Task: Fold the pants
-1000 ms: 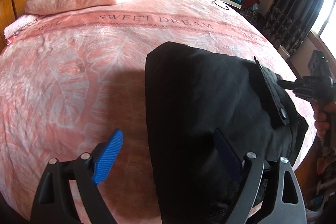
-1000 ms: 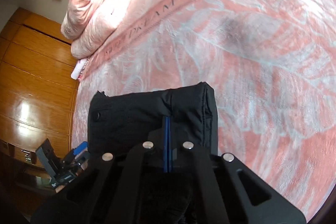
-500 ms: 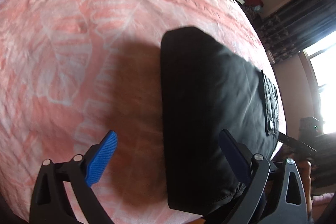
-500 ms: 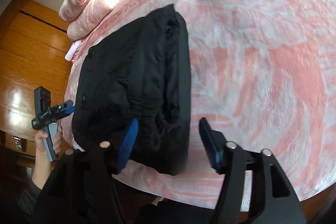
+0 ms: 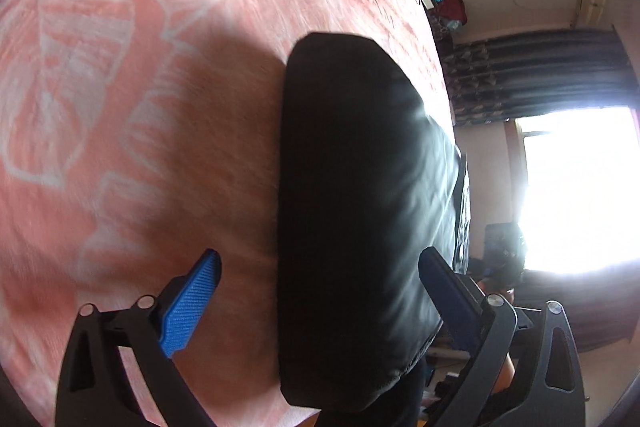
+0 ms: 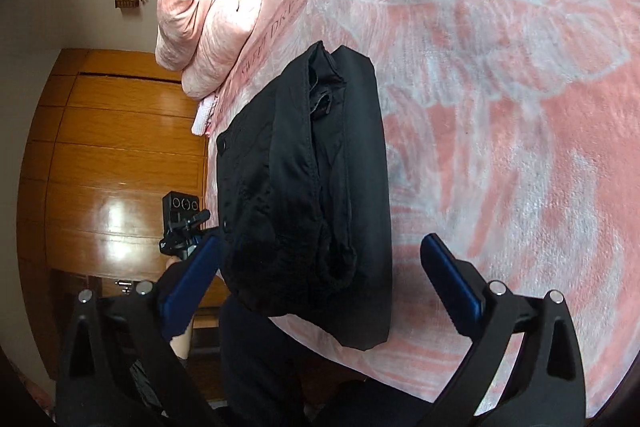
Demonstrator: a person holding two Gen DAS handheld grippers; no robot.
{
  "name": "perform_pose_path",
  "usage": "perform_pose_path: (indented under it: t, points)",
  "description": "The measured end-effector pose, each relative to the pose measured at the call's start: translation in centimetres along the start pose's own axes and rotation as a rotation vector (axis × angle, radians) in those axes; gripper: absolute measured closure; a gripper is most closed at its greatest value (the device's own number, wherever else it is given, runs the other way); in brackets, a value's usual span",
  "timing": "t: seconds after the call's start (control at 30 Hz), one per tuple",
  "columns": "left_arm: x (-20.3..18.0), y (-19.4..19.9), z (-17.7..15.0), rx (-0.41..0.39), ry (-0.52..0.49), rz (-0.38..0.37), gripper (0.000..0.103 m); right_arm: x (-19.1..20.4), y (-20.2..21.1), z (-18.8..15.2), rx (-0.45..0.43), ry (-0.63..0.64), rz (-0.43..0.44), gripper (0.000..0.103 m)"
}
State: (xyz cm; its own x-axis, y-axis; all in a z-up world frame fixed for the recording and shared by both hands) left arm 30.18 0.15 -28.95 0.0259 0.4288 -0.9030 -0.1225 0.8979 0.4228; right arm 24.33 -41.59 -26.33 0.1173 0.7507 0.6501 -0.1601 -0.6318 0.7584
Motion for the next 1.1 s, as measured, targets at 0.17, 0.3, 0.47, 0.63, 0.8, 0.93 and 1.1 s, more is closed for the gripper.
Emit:
perform_pose_path:
  t: [0.17, 0.3, 0.47, 0.63, 0.8, 0.93, 1.1]
  points:
    - [0.0, -1.1, 0.3, 0.05, 0.019, -0.085, 0.004, 0.5, -2.0, 0.1, 0.07, 0.024, 0.006, 0.003]
    - [-0.1, -2.3, 0.5, 0.072, 0.025, -0.104, 0.004, 0.7, -3.0, 0.4, 0.092, 0.017, 0.02, 0.003]
    - [-1.3, -4.5, -0.3, 0.135, -0.019, -0.114, 0.004, 0.5, -3.7, 0.3, 0.104, 0.018, 0.026, 0.003]
    - [-0.9, -5.9, 0.1, 0.144, 0.023, -0.111, 0.004, 0.8, -4.4, 0.4, 0.108, 0.017, 0.048, 0.003]
    - [-0.4, -6.4, 0.2, 0.132, 0.039, -0.129, 0.004, 1.6, -5.5, 0.5, 0.121, 0.03, 0.066, 0.002]
    - [-0.6, -6.6, 0.0, 0.122, 0.016, -0.117, 0.005, 2.5, -6.3, 0.8, 0.105, 0.032, 0.083, 0.002]
    - [-1.0, -5.9, -0.7, 0.105, -0.04, -0.099, 0.026, 2.9, -6.4, 0.8, 0.076, 0.055, 0.059, 0.039]
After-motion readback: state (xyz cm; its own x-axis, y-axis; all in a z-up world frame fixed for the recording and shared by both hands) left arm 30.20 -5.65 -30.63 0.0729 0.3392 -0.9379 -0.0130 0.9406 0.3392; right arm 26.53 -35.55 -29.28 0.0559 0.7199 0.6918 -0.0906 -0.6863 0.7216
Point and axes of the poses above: each gripper's, at about its wrist camera, not at the fingertips, and y roughly against the way its jaws point, x to its left, z to its top, the point moved 8 cm from there along -y, roughly the way its jaws point, and after that the axes turned 15 degrees about -z, right-handed, at the moved point
